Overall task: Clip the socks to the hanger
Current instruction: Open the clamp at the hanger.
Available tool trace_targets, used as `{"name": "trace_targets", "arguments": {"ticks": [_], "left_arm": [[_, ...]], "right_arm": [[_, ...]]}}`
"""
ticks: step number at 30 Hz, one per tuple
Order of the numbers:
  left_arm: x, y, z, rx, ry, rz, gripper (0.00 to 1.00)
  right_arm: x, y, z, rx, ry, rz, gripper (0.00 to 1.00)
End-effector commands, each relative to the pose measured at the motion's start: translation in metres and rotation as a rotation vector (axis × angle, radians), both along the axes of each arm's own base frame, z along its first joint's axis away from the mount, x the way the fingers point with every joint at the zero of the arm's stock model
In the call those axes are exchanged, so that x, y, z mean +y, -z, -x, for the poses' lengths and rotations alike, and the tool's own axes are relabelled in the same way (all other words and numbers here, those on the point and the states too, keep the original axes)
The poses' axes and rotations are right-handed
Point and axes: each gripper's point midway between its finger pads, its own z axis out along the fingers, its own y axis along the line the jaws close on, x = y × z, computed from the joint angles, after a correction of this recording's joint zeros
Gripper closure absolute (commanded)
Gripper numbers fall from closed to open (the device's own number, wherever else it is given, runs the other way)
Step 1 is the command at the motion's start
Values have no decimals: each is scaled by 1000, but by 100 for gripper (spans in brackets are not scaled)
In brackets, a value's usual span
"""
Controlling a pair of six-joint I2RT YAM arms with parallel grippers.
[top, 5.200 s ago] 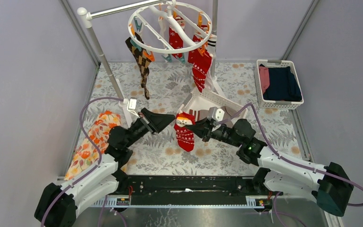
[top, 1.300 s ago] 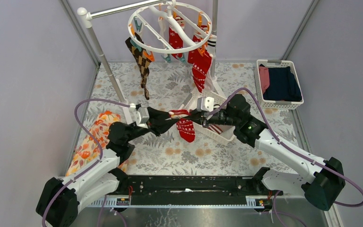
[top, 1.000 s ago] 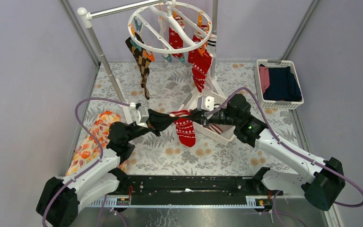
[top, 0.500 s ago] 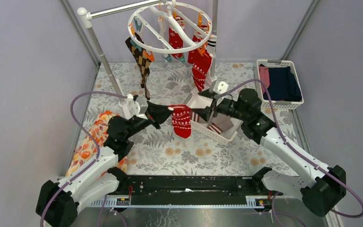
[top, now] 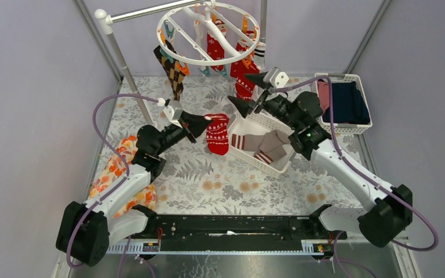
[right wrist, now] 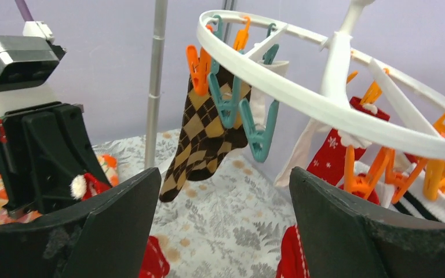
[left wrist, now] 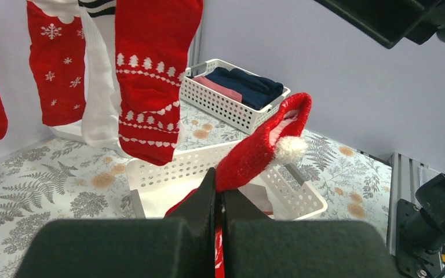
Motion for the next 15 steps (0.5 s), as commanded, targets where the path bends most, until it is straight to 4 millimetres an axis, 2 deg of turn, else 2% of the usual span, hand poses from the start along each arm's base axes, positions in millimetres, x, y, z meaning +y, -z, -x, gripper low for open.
{"name": "trace_targets", "arguments": {"ticks": [1,5,15], "left_arm": [[4,-14,3,-55,43,50,100],[5,-13,2,-50,51,55,100],[11,-11,9,-63,42,66,100]], "right_arm": [[16,-38,-4,-190,41,-52,9],[33,-31,-11,-261,85,-30,7],[38,-37,-31,-289,221,-75,10]]}}
